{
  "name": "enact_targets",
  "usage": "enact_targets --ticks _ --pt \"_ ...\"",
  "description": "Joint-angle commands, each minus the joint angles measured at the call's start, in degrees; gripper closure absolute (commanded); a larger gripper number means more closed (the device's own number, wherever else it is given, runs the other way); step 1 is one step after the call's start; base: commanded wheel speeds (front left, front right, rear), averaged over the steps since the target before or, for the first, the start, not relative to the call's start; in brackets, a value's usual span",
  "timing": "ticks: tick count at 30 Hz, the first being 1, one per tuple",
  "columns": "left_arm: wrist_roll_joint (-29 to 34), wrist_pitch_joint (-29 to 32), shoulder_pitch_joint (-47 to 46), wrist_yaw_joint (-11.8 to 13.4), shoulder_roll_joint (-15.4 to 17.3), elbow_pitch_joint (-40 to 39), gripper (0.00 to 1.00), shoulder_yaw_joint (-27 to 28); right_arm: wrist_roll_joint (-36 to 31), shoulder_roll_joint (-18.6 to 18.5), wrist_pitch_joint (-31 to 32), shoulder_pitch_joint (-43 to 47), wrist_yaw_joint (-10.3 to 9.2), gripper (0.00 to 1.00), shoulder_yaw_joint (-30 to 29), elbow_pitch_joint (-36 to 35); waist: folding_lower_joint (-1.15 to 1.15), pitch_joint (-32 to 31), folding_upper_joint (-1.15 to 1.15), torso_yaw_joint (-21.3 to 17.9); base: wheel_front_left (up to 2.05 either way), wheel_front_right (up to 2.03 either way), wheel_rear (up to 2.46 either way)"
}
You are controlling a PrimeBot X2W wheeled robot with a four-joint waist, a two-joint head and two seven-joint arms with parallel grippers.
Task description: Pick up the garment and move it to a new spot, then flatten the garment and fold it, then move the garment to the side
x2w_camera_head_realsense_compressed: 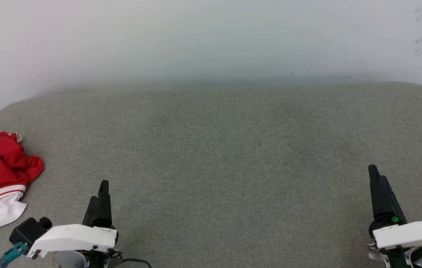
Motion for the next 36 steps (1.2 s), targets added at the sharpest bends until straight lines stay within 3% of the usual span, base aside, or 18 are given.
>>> enact_targets --ticks 1,17,36 --pt "2.27 -0.57 -0.35 0.62 0.23 -1.21 0.00 -0.41 -2.48 -0.10 -0.71 -0.31 0.10 0.00 0.25 -1.38 0.00 0.01 0.00 0.01 0.00 0.00 0.00" --pt "17.28 -3.64 1.09 3.41 0.27 -3.40 0.00 -2.97 -17.12 -0.10 -3.76 1.40 0.11 0.00 1.23 -3.73 0.00 0.10 0.00 0.08 0.00 0.00 0.00" --pt "31.50 -6.71 2.43 4.14 0.31 -6.51 0.00 -5.61 -30.49 -0.10 -6.83 2.93 0.12 0.00 1.85 -5.91 0.00 0.31 0.00 0.06 0.00 0.00 0.00"
